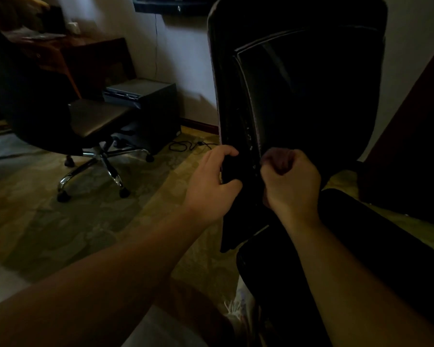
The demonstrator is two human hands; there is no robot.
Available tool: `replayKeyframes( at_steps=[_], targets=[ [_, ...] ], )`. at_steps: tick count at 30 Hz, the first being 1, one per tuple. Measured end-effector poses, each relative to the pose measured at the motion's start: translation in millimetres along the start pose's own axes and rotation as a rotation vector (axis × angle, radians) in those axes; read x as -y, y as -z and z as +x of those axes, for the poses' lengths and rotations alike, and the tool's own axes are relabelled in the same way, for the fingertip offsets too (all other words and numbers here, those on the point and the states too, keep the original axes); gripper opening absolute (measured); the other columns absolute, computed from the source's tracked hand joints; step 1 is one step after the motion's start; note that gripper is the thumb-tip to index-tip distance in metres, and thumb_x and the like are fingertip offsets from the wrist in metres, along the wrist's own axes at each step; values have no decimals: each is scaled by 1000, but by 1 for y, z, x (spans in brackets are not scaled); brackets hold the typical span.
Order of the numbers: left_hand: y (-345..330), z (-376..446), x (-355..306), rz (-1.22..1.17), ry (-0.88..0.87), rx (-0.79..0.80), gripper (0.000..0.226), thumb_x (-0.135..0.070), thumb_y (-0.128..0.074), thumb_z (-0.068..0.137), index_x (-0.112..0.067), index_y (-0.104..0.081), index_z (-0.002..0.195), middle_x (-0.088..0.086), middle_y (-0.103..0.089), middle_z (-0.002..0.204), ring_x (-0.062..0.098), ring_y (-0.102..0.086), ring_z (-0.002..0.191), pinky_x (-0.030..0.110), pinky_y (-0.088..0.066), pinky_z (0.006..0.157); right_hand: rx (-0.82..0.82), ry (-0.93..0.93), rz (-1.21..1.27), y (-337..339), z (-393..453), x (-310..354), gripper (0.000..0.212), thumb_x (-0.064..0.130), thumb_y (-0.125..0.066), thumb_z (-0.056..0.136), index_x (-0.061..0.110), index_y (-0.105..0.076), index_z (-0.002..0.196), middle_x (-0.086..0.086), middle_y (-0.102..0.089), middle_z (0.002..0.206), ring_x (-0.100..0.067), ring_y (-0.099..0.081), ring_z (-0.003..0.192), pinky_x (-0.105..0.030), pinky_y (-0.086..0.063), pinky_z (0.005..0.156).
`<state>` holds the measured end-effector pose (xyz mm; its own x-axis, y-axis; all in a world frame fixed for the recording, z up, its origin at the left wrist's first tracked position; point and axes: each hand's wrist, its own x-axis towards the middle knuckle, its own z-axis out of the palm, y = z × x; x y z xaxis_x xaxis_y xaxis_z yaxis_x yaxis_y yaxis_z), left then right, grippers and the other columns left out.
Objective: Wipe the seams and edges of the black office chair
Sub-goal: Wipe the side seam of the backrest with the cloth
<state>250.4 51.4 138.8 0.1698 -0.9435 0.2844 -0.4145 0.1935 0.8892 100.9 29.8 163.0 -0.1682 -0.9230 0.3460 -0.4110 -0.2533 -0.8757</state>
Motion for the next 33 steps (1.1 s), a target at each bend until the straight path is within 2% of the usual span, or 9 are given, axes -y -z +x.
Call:
replayKeyframes(
  at_steps=[5, 8, 12, 14, 16, 21, 26, 30, 33],
  targets=[
    [0, -1, -1, -9, 0, -2, 50, -27, -61, 69, -42, -54, 116, -9, -57, 121, 18, -60, 114, 55, -56, 89, 83, 27, -59, -3, -4, 3, 10, 26, -70, 85, 20, -62, 89, 7, -64, 82, -7, -62, 74, -23, -51, 66],
    [1, -1, -1, -38, 6, 15, 49, -32, -62, 69, -44, -54, 116, -9, -57, 123, 19, -60, 116, 54, -57, 88, -62, -10, 38, 3, 3, 1, 11, 22, -70, 85, 17, -64, 94, 6, -66, 86, -9, -64, 81, -29, -56, 76],
    [1, -4, -2, -45, 4, 6, 49, -24, -61, 70, -46, -54, 114, -12, -55, 121, 18, -60, 114, 55, -58, 85, 102, 33, -56, -2, -6, 3, 13, 25, -69, 86, 26, -56, 83, 14, -58, 76, 1, -57, 68, -12, -43, 57],
    [3, -3, -3, -33, -14, 13, 48, -21, -62, 71, -44, -54, 113, -14, -54, 119, 17, -60, 113, 53, -57, 87, 68, 30, -35, -1, -4, 2, 8, 23, -69, 85, 22, -61, 86, 11, -62, 80, -2, -60, 72, -16, -47, 62],
    [9, 1, -4, 18, -33, 47, 47, -21, -65, 73, -43, -55, 114, -14, -54, 121, 14, -59, 113, 48, -55, 93, -15, 14, 17, 2, 1, 3, 10, 21, -69, 86, 17, -65, 94, 6, -66, 88, -7, -63, 81, -22, -53, 71],
    [30, 15, -18, 86, -183, 59, 50, -24, -68, 77, -40, -57, 123, -10, -44, 137, 9, -49, 127, 25, -46, 102, 84, 55, -26, 0, 4, 6, 10, 25, -71, 86, 22, -62, 90, 13, -62, 83, -1, -61, 76, -9, -46, 63],
    [26, 28, -26, -64, -148, 21, 49, -30, -66, 73, -42, -59, 120, 4, -57, 126, 29, -62, 114, 58, -54, 95, 120, 64, -67, -2, 4, 11, 12, 26, -70, 87, 22, -58, 89, 17, -57, 78, 6, -54, 68, -4, -38, 54],
    [23, 29, -26, -130, -96, 27, 49, -31, -66, 72, -40, -60, 120, 6, -59, 127, 28, -65, 112, 55, -57, 93, -27, 60, -19, 1, 14, 9, 14, 24, -71, 86, 18, -65, 97, 10, -64, 87, -5, -63, 80, -9, -47, 66],
    [22, 28, -27, -116, -92, -2, 48, -28, -64, 71, -41, -59, 117, 2, -59, 126, 27, -65, 110, 55, -57, 91, 83, 92, -72, -1, 11, 8, 13, 26, -71, 86, 20, -63, 94, 11, -63, 85, -4, -60, 77, -6, -41, 61]
  ],
)
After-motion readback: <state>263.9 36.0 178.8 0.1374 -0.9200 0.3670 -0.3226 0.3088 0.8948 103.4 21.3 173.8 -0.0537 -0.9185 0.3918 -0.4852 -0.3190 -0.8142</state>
